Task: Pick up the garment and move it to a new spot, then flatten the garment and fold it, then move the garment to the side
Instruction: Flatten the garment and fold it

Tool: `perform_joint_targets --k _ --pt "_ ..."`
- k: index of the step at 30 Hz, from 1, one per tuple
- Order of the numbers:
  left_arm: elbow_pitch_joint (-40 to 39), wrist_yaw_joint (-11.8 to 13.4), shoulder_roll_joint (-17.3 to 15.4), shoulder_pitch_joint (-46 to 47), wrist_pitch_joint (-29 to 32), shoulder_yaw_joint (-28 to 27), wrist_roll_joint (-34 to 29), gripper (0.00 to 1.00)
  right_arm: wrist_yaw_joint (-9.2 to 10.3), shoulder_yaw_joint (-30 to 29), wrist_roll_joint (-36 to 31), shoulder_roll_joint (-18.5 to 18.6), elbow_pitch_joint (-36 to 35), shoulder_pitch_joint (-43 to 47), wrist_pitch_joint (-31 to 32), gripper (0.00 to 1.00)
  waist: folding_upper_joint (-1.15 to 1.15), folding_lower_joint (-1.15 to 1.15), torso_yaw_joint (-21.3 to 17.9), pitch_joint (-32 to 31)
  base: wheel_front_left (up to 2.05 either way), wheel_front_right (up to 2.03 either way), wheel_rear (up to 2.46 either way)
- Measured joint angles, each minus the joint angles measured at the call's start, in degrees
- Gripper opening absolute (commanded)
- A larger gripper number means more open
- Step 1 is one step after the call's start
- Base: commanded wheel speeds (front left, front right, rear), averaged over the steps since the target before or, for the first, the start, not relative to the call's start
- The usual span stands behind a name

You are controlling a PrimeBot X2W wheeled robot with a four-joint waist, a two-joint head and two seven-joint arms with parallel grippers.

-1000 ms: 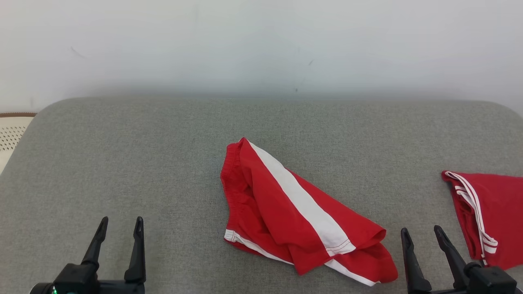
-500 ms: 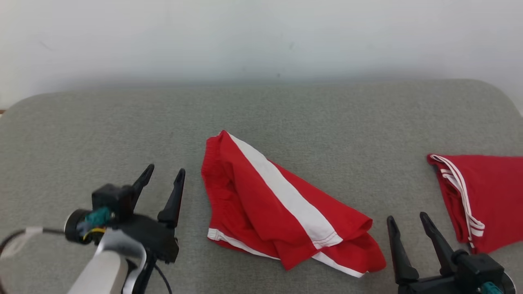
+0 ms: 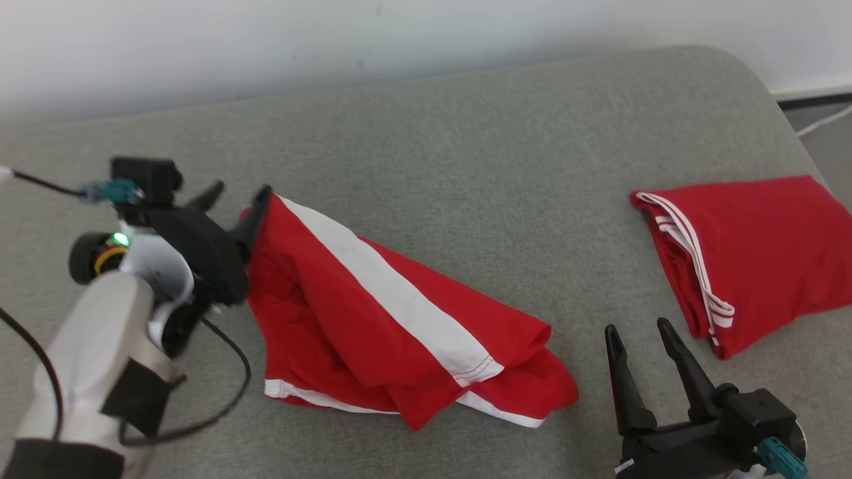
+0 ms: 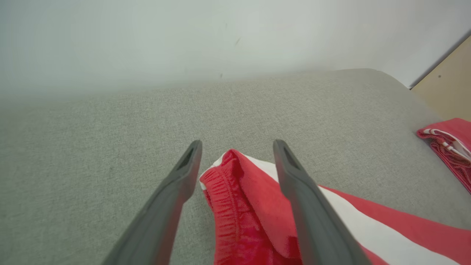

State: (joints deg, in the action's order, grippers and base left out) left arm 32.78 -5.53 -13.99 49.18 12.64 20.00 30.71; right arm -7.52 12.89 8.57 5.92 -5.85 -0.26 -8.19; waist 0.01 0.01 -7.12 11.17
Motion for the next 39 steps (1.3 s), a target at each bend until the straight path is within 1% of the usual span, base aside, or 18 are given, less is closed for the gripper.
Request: perform_joint_targets --k 2,4,8,12,15,16,17,18,19,20,22,29,32,35,39 --pt "2.4 -0.5 -0.5 2.5 1.6 -0.4 1.7 1.0 0.0 0.3 0.2 -0.2 0.8 -0.8 -0.7 1.0 0.0 0.0 -1.0 1.1 0.0 0.0 0.0" --pt "4.4 -1.0 -1.1 4.5 3.2 0.1 1.7 1.0 0.0 0.5 0.4 -0.5 1.6 -1.3 -1.1 1.0 0.0 0.0 -1.9 2.0 0.0 0.0 0.0" --pt "7.4 -1.5 -1.4 6.8 6.3 1.0 3.7 1.0 0.0 0.6 0.5 -0.7 2.8 -1.7 -1.9 1.0 0.0 0.0 -3.1 3.6 0.0 0.0 0.0" --pt "9.0 -1.8 -1.0 7.6 9.8 1.9 6.6 1.0 0.0 0.6 0.5 -0.7 3.6 -2.6 -2.1 1.0 0.0 0.0 -3.3 4.4 0.0 0.0 0.0" --pt "9.8 -1.9 -1.3 7.8 12.3 2.7 8.7 1.0 0.0 0.9 0.6 -0.7 4.1 -2.9 -2.3 1.0 0.0 -0.01 -2.9 4.4 0.0 0.0 0.0" --pt "10.2 -1.9 -1.8 7.8 13.9 3.5 9.1 1.0 0.0 1.1 0.6 -0.7 4.3 -3.0 -2.3 1.0 0.0 -0.01 -2.7 4.3 0.0 0.0 0.0" --pt "10.0 -1.9 -2.1 7.7 14.3 4.0 10.2 0.82 0.0 1.1 0.8 -0.7 4.5 -3.3 -2.3 1.0 0.0 -0.01 -2.6 4.3 0.0 0.0 0.0" --pt "9.7 -1.9 -2.3 7.7 14.3 4.4 10.2 0.39 0.0 1.1 0.9 -0.7 4.6 -3.4 -2.3 1.0 0.0 -0.01 -2.5 4.2 0.0 0.0 0.0" --pt "9.3 -1.9 -2.5 7.5 14.1 4.6 10.5 0.16 0.0 1.0 0.9 -0.6 4.6 -3.5 -2.3 1.0 0.0 0.0 -2.4 4.2 0.0 0.0 0.0" --pt "8.7 -1.9 -2.6 7.3 13.7 4.7 11.2 0.0 0.0 0.8 1.0 -0.6 4.7 -3.5 -2.3 1.0 0.0 -0.01 -2.3 4.1 0.0 0.0 0.0" --pt "6.9 -1.9 -3.8 6.2 12.8 5.8 11.4 0.0 0.0 -0.2 1.0 -0.3 4.7 -3.3 -2.4 1.0 0.0 -0.01 -1.8 3.7 0.0 0.0 0.0" --pt "1.8 -1.9 -4.0 0.7 10.9 7.2 13.8 0.0 0.0 -2.8 1.0 0.0 3.4 -2.3 -1.7 1.0 0.0 -0.02 0.7 2.8 0.0 0.0 0.0" --pt "0.0 -1.6 -4.6 -0.5 7.7 6.9 13.5 0.0 0.0 -2.7 0.8 0.2 2.8 -2.3 -1.3 1.0 0.0 -0.01 1.8 2.2 0.0 0.0 0.0" --pt "-2.8 -0.3 -4.6 -2.8 3.4 5.8 13.4 0.0 0.0 -2.7 0.8 0.2 2.3 -2.1 -0.7 1.0 0.0 -0.02 2.6 1.3 0.0 0.0 0.0" --pt "-9.9 2.8 -4.6 -7.9 -2.3 5.1 11.8 0.0 0.0 -3.1 0.7 0.6 1.4 -1.2 0.0 1.0 -0.01 -0.02 3.8 0.2 0.0 0.0 0.0"
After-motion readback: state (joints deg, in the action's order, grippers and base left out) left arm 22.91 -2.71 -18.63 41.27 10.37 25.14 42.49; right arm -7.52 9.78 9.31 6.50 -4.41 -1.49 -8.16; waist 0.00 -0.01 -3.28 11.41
